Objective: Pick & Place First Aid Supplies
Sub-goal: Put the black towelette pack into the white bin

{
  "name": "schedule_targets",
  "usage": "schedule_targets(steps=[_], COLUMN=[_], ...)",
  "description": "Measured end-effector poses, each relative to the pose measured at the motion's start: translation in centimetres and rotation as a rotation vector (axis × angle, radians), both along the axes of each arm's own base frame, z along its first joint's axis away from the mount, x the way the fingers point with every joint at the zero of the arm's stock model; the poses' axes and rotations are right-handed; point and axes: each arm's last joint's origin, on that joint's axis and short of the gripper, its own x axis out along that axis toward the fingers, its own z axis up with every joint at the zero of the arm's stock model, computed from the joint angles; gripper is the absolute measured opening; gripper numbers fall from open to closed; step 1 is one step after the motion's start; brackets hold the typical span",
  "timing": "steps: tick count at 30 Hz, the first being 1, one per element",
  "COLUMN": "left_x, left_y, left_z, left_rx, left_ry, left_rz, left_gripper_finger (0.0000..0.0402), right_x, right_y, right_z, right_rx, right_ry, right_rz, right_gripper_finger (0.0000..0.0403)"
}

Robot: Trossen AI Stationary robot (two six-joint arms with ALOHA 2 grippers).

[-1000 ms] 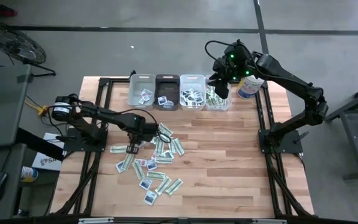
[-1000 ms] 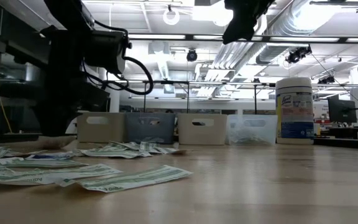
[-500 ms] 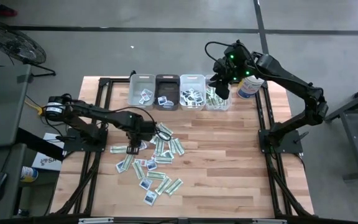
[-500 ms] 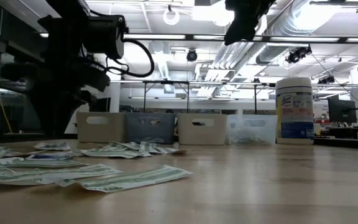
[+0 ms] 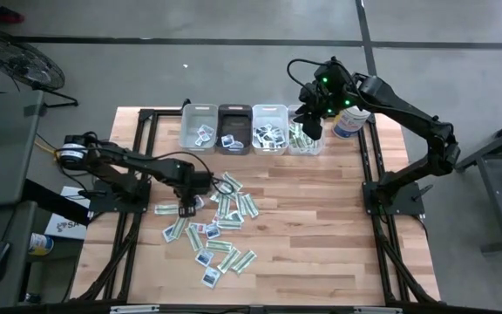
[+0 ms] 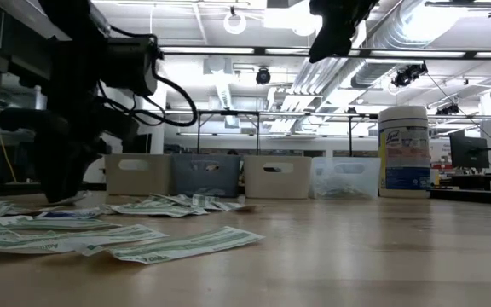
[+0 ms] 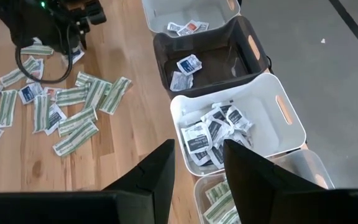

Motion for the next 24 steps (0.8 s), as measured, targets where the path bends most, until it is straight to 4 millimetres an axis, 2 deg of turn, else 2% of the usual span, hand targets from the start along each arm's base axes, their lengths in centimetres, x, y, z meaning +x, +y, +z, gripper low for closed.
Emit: schedule_targets(steps=[4, 14, 21, 24], left_x=[-0.87, -1.08, -1.05, -0.79], left_y=[-0.06, -0.02, -0.06, -0.04], left_z=[-1.10, -0.95, -0.93, -0.31], left_rx=[-0.029, -0.017, -0.028, -0.020], left_ry=[-0.012, -0.023, -0.025, -0.033], left_rz=[0.077, 0.111, 0.110, 0.090], left_gripper_finger=[0.0120, 0.0012, 0.0002, 0.0001], right_x=[0.00, 0.00, -0.01, -0.01], right_y=[0.01, 0.00, 0.00, 0.00], right_z=[0.00, 0.00, 0.01, 0.00], right_rx=[0.000, 0.000, -0.005, -0.009], right_ry=[0.000, 0.000, 0.001, 0.002], right_rz=[0.000, 0.000, 0.005, 0.009], right_gripper_finger=[0.0129, 0.0129, 0.0129, 0.0129])
